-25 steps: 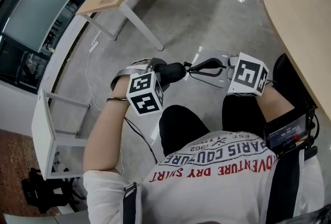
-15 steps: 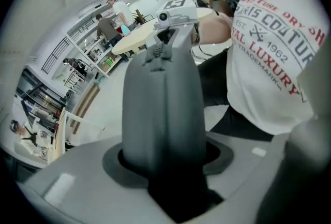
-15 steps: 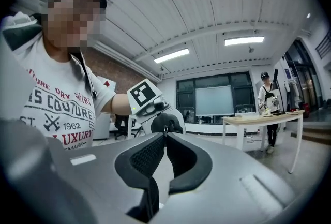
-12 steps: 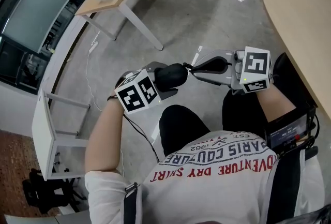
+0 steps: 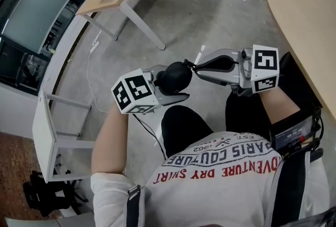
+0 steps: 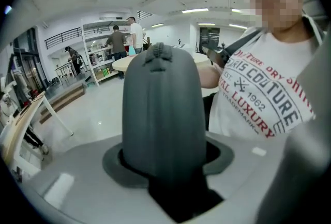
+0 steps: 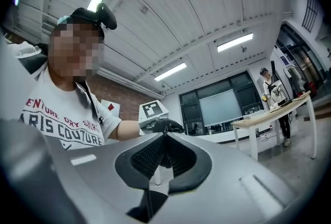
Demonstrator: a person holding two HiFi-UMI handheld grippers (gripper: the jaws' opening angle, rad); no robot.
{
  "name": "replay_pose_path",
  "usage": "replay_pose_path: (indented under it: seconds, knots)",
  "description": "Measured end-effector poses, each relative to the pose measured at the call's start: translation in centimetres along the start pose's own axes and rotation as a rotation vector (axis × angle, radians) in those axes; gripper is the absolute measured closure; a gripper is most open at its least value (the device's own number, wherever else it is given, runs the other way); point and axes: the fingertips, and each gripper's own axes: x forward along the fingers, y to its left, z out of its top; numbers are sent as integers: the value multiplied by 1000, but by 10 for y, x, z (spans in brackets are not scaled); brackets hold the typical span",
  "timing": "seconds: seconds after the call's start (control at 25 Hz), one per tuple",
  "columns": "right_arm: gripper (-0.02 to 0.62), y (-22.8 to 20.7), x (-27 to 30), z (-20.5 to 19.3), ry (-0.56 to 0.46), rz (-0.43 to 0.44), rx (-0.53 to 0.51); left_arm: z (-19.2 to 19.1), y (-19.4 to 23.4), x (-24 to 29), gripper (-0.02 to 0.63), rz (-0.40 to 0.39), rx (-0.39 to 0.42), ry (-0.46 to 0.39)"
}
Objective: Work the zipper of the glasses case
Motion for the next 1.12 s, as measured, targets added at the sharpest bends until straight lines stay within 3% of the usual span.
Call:
replay_pose_path:
  seconds: [0.28, 0.52, 0.72, 0.88, 1.0, 1.12]
  knots:
    - [583, 1, -2, 7, -36, 7, 18, 11, -5, 3, 360, -33, -57, -112]
    - [597, 1, -1, 6, -46, 25, 54, 9, -7, 3, 362, -36, -64, -129]
    - [597, 2, -1, 6, -70, 44, 97, 9, -4, 3, 360, -8, -36, -125]
    - [598, 5, 0, 12, -98, 67, 125, 16, -6, 1, 362, -4, -16, -187]
    - [598, 11, 1, 13, -135, 125, 187, 21, -8, -2, 362, 27, 39, -229]
    - [598, 16, -1, 10, -152, 180, 242, 21, -8, -5, 362, 91, 123, -218]
